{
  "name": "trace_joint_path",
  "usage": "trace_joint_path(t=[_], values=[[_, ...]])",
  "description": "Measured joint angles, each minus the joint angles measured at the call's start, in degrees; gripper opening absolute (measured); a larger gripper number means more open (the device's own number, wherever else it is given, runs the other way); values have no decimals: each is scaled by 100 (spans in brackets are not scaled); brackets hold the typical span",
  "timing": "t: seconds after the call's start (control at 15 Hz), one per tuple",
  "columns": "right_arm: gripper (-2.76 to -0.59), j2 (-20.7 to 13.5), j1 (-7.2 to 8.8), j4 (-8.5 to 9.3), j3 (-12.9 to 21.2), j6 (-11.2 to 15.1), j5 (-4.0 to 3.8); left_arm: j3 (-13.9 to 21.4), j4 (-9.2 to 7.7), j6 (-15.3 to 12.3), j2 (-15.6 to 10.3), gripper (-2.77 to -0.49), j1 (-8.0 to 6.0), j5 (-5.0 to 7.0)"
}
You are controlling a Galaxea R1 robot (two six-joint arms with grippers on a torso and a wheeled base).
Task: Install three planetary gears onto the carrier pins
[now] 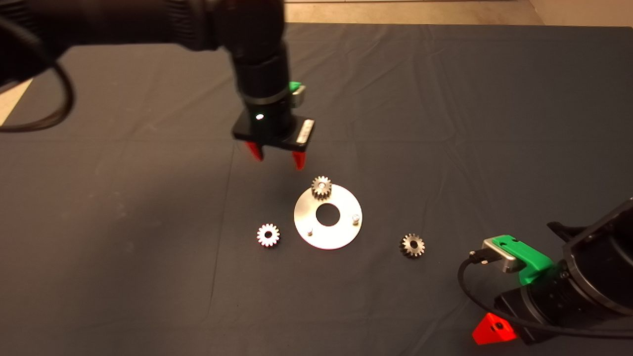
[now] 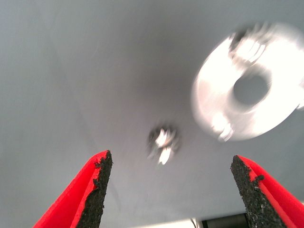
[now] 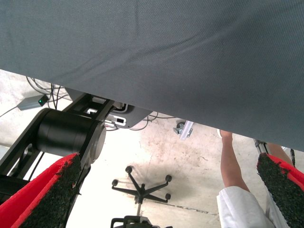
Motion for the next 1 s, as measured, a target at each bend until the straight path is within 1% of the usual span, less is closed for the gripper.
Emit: trace_joint_path(t=[0.07,0.13,0.2,0.27,0.33,0.4,0.47,0.53,0.6,0.67,0.8,0.93,1.0], values=[[-60,-1,0,1,0,0,-4,416,-18,-344,-165,-151,2,9],[-60,-1,0,1,0,0,-4,779,-60,-705,-224,-151,2,-3],[-60,0,0,1,0,0,-2,1061,-74,-988,-286,-151,5,-36],[-60,-4,0,1,0,0,-9,1271,-72,-1202,-378,-151,22,-61],[-60,-4,0,1,0,0,-9,1398,-30,-1351,-476,-151,101,-55],[-60,-4,-1,1,0,0,-7,1465,75,-1412,-520,-151,225,-26],[-60,2,2,-2,0,0,-4,1503,224,-1461,-544,-151,380,-4],[-60,21,7,1,0,0,12,1525,338,-1484,-549,-151,544,20],[-60,21,9,1,0,0,4,1529,397,-1484,-516,-151,675,70],[-60,11,9,1,0,-2,-4,1529,423,-1479,-462,-151,735,110],[-60,13,11,1,0,-2,-4,1529,505,-1459,-357,-151,782,96],[-60,13,11,0,0,-2,-7,1527,590,-1409,-354,-151,896,113],[-60,16,11,-2,0,-5,-4,1505,610,-1357,-330,-151,975,113]])
